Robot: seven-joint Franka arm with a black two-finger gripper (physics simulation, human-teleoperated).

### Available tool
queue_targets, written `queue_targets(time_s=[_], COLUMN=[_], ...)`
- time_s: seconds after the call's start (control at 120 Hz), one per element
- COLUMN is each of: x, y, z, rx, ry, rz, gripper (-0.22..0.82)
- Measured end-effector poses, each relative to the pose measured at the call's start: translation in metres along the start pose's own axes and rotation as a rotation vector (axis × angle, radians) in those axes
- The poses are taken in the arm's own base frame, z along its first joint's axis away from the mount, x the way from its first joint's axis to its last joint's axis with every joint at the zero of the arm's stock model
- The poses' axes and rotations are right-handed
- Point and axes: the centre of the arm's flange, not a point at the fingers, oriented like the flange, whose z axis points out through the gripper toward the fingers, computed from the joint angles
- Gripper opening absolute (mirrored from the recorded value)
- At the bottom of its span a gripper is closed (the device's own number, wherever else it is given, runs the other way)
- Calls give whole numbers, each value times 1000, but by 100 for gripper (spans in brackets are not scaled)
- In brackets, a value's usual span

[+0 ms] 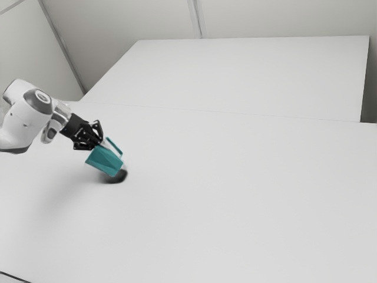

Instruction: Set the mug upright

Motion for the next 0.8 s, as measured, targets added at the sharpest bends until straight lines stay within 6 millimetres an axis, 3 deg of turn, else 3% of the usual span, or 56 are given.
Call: queue_targets(time_s=[0.1,0.217,0.3,0.492,0.8], x=[11,27,36,80,147], y=[-41,-89,-113,-144,-192], z=[-2,10,18,43,101], rx=[-112,-284,-384,-499,-607], ry=[10,37,45,64,50], rz=[151,366,489,673,986], gripper=[-18,-18,-18,-18,-18])
